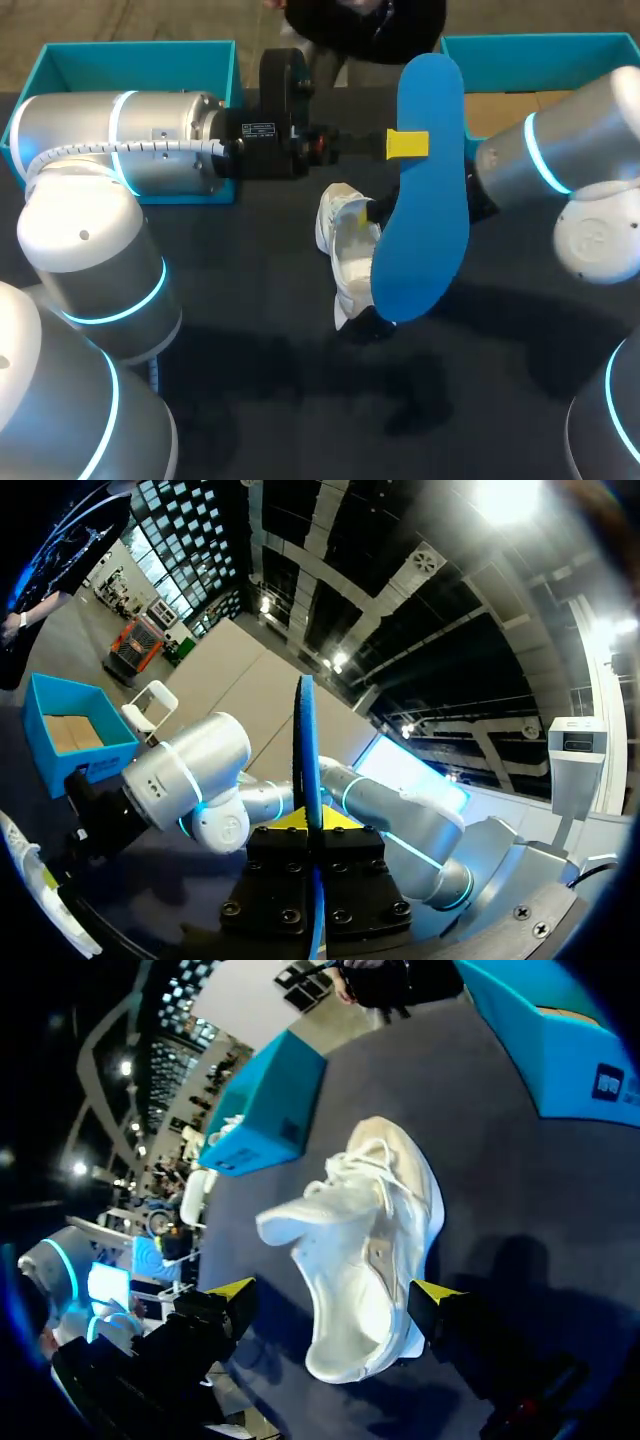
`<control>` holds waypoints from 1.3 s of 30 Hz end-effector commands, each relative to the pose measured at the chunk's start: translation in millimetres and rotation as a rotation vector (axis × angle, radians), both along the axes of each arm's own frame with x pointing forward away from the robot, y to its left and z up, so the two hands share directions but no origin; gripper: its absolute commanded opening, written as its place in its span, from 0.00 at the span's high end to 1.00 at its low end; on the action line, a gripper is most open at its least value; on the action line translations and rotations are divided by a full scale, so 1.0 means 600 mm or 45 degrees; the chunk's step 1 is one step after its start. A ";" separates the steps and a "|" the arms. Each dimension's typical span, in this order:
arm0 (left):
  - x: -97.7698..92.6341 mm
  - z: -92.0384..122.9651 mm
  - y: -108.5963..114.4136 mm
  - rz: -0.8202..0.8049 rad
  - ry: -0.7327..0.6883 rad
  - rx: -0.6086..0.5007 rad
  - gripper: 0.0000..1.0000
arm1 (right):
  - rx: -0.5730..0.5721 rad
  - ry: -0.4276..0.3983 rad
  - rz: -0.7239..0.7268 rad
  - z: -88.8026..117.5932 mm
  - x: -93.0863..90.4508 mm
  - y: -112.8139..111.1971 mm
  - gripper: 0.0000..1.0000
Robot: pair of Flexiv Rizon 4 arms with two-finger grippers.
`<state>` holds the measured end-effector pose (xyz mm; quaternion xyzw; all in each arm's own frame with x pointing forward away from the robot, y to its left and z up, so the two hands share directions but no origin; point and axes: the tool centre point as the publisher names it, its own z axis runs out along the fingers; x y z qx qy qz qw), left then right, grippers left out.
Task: Take the shoe out of the shoebox, open the shoe tongue, remove and reinsert the insole, then place the shoe into the shoebox
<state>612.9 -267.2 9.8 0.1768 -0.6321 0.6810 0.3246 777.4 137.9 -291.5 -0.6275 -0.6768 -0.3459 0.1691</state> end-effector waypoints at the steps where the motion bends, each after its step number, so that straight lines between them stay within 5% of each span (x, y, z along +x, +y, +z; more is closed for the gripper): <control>1: 0.000 0.000 0.000 0.001 0.000 0.000 1.00 | 0.325 -0.027 0.065 0.015 -0.008 -0.025 0.00; 11: 0.000 0.000 0.000 0.001 0.000 0.000 1.00 | 0.557 -0.025 0.186 0.047 -0.004 -0.044 0.00; 15: 0.000 0.000 0.000 0.001 0.000 0.000 1.00 | 0.558 -0.048 0.224 0.079 -0.004 -0.045 0.00; 29: 0.000 0.000 0.000 0.001 0.000 0.000 1.00 | 0.572 -0.048 0.185 0.085 -0.004 -0.052 0.00; 39: 0.003 -0.010 0.005 -0.001 -0.084 0.014 1.00 | 0.678 0.136 0.055 0.154 -0.015 -0.097 0.00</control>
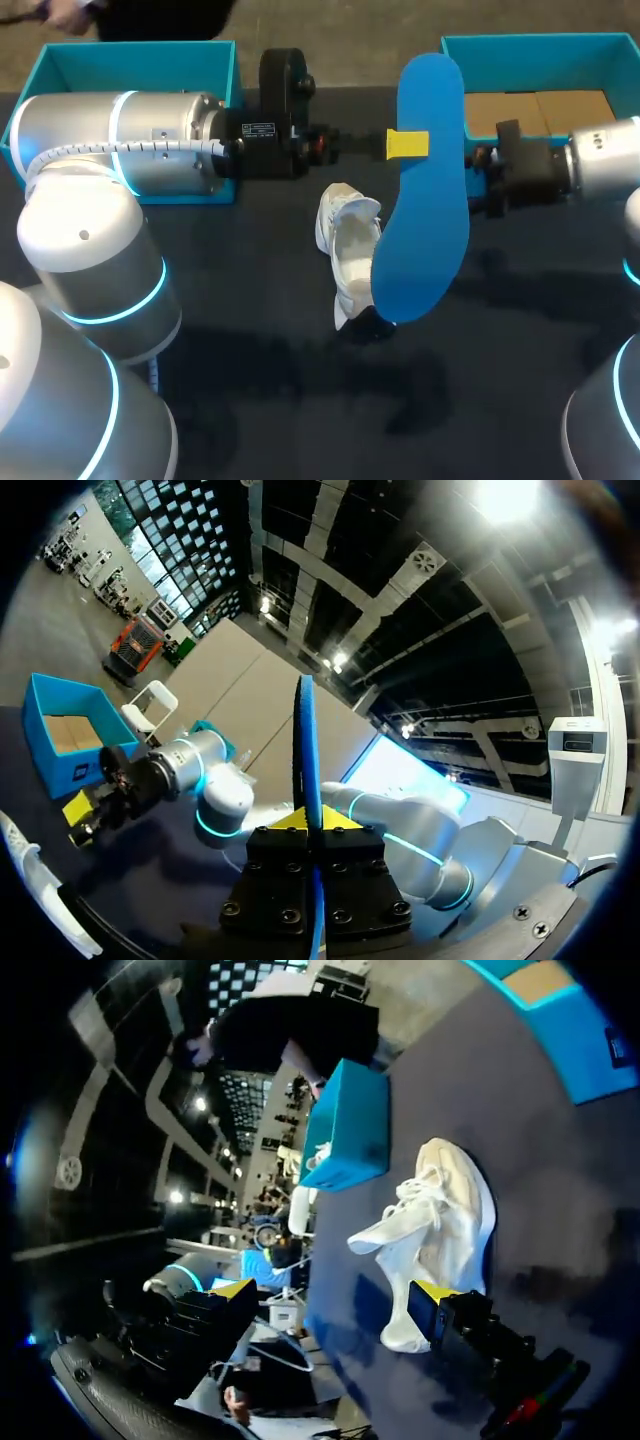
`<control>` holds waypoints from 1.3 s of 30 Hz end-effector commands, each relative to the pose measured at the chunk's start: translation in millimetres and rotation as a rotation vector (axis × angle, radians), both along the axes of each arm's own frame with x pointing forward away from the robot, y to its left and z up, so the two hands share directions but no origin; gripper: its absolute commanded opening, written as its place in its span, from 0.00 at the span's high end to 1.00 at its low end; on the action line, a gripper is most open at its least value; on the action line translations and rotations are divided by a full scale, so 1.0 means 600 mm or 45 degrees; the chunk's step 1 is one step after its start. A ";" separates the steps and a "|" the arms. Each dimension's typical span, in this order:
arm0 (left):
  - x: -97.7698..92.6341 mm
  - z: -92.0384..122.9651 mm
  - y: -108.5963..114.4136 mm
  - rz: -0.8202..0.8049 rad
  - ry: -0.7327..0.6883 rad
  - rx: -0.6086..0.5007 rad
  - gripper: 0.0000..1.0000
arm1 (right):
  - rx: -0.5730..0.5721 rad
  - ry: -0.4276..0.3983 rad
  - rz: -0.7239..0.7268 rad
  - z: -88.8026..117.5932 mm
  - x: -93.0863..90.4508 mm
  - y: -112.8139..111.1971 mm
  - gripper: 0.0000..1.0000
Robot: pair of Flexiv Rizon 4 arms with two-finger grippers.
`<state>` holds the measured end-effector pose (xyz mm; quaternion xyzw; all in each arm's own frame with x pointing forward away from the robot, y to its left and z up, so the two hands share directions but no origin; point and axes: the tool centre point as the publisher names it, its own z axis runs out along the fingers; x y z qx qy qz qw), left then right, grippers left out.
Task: Take the shoe out of the shoebox, open the shoe tongue, remove and reinsert the insole, then place the shoe into the shoebox
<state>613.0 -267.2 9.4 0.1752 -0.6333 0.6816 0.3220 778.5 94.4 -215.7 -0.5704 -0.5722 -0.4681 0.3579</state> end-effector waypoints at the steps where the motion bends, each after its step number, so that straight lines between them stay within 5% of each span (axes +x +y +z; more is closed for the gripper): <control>1: 0.006 -0.015 0.009 0.004 -0.133 0.011 1.00 | 0.071 0.005 0.009 0.034 -0.019 -0.026 0.00; 18: 0.066 -0.069 0.042 0.079 -1.092 -0.130 1.00 | 0.121 -0.030 0.008 0.078 -0.024 -0.032 0.00; 35: 0.068 -0.069 0.044 0.111 -1.075 -0.155 1.00 | 0.162 0.021 -0.017 0.086 -0.026 -0.033 0.00; 39: 0.079 -0.093 0.050 0.150 -1.237 -0.223 1.00 | 0.149 0.075 -0.015 0.106 -0.027 -0.034 0.00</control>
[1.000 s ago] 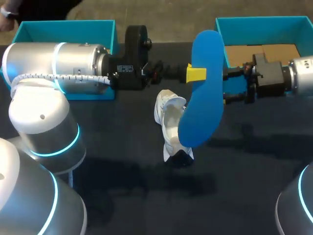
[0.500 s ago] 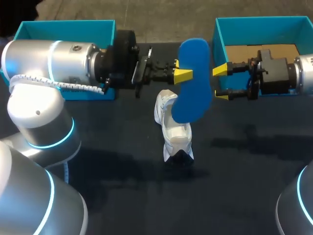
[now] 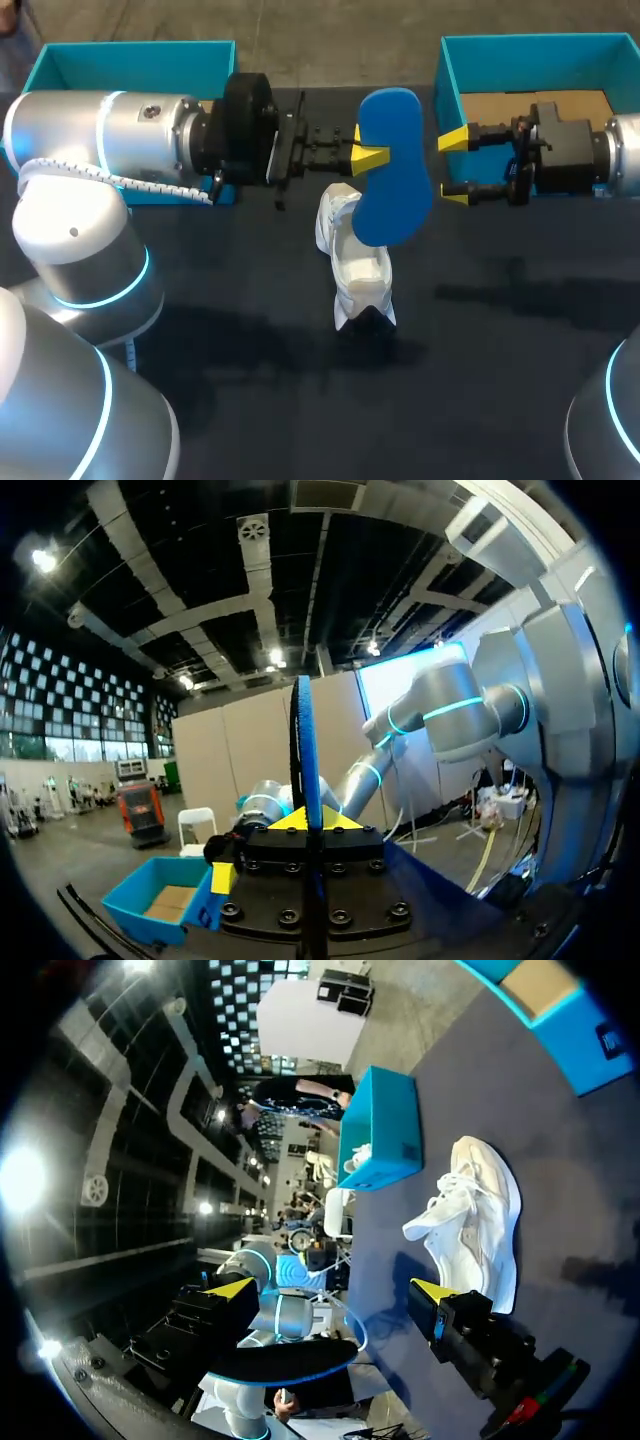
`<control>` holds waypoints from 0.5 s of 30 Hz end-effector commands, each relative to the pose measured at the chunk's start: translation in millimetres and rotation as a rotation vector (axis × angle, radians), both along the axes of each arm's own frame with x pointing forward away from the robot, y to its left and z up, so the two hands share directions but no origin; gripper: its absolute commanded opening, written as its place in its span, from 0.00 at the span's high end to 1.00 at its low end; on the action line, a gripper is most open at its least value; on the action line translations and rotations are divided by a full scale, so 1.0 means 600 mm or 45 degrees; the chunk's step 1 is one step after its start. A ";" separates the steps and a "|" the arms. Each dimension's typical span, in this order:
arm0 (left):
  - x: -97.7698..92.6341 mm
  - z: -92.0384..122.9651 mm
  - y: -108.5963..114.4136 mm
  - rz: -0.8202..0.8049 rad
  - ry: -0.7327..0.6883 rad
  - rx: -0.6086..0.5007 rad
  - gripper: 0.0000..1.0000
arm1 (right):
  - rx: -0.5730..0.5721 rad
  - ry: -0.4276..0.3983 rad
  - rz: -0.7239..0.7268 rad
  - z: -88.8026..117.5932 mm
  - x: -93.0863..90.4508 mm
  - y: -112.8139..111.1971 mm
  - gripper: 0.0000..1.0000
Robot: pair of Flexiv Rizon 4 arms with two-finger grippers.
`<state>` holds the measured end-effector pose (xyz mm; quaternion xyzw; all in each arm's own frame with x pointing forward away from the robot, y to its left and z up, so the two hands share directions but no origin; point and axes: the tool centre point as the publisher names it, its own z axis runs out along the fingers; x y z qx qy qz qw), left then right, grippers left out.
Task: Take the shoe out of the shoebox, open the shoe tongue, remove and reinsert the insole, then place the shoe into the shoebox
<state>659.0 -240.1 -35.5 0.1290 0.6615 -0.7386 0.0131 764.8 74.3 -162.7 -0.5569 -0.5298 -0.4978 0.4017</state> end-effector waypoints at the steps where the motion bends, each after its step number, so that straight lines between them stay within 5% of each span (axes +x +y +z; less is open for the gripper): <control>1: 0.006 -0.022 0.005 -0.022 -0.173 -0.083 1.00 | -0.023 0.038 0.002 0.023 -0.004 -0.001 0.00; 15: 0.039 -0.068 0.008 -0.159 -1.080 -0.108 1.00 | 0.063 0.132 0.017 0.055 -0.010 -0.005 0.00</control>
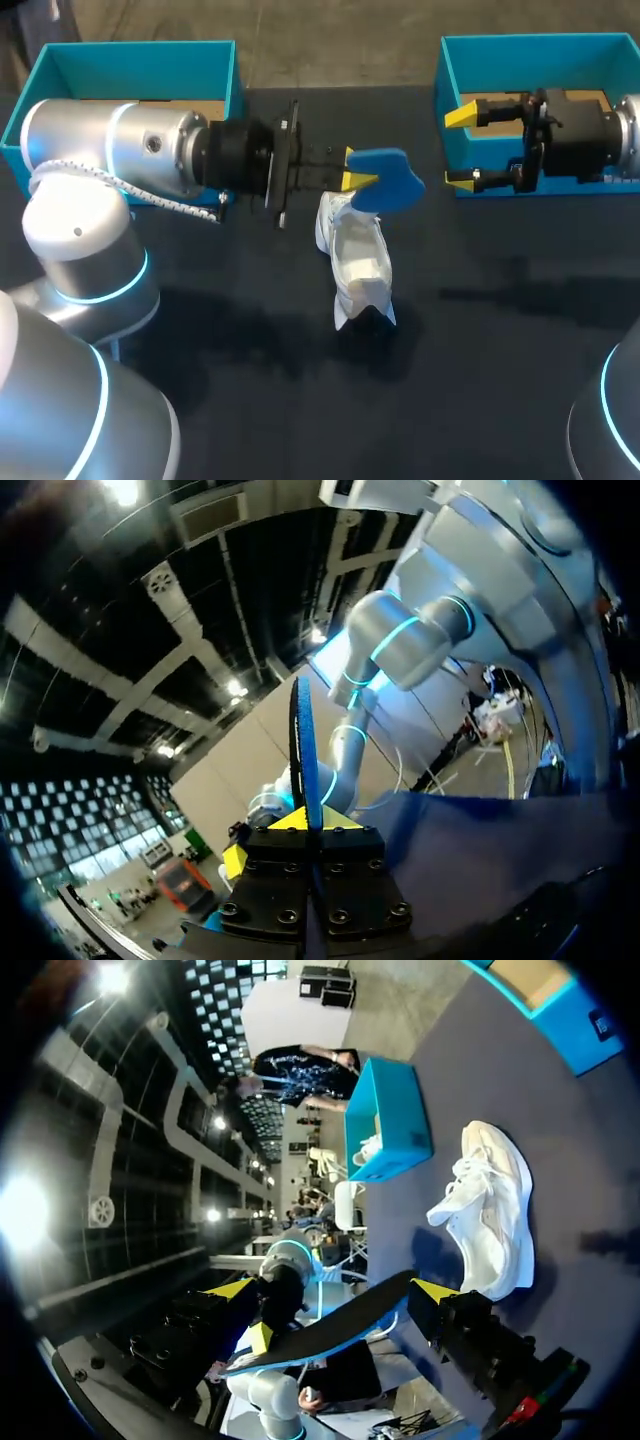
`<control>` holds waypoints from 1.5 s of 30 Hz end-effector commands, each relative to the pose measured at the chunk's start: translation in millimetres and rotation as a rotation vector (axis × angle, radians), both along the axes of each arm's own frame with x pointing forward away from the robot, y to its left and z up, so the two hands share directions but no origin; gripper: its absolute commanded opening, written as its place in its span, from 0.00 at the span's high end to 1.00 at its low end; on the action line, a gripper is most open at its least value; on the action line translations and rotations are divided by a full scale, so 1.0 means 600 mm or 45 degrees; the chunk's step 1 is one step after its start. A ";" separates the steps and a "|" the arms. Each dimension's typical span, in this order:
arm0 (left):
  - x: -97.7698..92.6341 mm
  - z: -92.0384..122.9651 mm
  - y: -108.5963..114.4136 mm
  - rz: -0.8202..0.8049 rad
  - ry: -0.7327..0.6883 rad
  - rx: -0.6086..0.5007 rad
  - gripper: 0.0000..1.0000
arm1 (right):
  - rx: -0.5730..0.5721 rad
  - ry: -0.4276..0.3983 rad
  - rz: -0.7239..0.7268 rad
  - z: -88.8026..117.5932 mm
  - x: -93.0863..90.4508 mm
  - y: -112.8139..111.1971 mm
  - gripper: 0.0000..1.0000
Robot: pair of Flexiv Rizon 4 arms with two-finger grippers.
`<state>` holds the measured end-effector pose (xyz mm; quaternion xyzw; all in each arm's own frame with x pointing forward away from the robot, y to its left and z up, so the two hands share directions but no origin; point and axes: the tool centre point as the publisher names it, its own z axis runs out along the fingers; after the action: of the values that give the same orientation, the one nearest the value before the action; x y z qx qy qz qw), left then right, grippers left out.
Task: Take the shoe out of the shoebox, open the shoe tongue, remove and reinsert the insole, then place the shoe into the shoebox
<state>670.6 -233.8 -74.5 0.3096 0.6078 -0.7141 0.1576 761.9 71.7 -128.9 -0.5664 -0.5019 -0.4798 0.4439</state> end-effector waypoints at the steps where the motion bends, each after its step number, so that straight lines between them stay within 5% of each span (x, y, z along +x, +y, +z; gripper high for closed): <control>1: 0.022 -0.003 -0.002 -0.090 -0.519 0.003 1.00 | 0.002 0.011 -0.003 -0.002 -0.007 -0.001 0.00; 10: 0.046 -0.003 0.006 -0.179 -1.129 -0.070 1.00 | 0.019 0.062 -0.006 -0.011 -0.010 -0.002 0.00; 27: 0.051 -0.006 0.006 -0.120 -1.147 -0.080 1.00 | 0.041 0.068 0.001 -0.016 -0.001 0.021 0.00; 45: 0.067 -0.094 -0.040 -0.051 -1.483 -0.007 1.00 | 0.063 0.016 -0.011 0.001 -0.012 0.052 0.00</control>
<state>710.9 -248.3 -124.6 0.6661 0.4122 -0.4329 0.4461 753.2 98.3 -127.3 -0.5605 -0.4849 -0.4901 0.4588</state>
